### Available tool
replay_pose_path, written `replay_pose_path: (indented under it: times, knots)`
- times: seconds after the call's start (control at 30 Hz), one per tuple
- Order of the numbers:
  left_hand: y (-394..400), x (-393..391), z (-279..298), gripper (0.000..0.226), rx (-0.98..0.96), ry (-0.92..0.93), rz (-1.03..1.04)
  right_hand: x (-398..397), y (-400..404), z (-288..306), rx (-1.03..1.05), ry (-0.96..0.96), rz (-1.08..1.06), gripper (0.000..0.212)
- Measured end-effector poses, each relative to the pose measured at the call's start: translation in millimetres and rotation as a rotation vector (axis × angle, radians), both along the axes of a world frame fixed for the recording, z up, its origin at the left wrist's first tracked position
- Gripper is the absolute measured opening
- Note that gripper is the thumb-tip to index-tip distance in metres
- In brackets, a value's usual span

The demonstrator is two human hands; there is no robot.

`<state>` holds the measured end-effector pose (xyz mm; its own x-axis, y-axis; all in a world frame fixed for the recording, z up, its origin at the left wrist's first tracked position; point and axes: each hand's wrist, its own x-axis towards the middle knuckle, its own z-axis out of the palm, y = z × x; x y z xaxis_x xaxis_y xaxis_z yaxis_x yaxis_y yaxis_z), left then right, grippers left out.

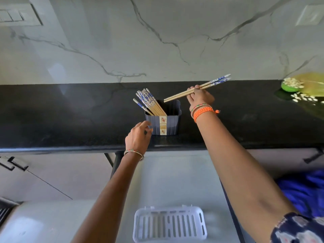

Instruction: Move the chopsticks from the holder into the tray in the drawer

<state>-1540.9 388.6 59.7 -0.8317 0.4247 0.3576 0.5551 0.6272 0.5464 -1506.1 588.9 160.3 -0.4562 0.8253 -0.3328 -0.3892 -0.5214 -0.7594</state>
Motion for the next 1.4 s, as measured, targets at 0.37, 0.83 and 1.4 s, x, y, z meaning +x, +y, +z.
replay_pose_path:
  times: [0.37, 0.83, 1.4]
  knots:
    - [-134, 113, -162, 0.031, -0.19, -0.634, 0.133, 157, -147, -193, -0.384, -0.261, 0.158, 0.028]
    - [-162, 156, -213, 0.019, 0.068, -1.015, 0.203, 194, -208, -266, -0.462, -0.586, 0.25, 0.013]
    - [-164, 156, -214, 0.019, 0.157, -1.132, 0.246, 172, -191, -285, -0.464, -0.663, 0.341, 0.036]
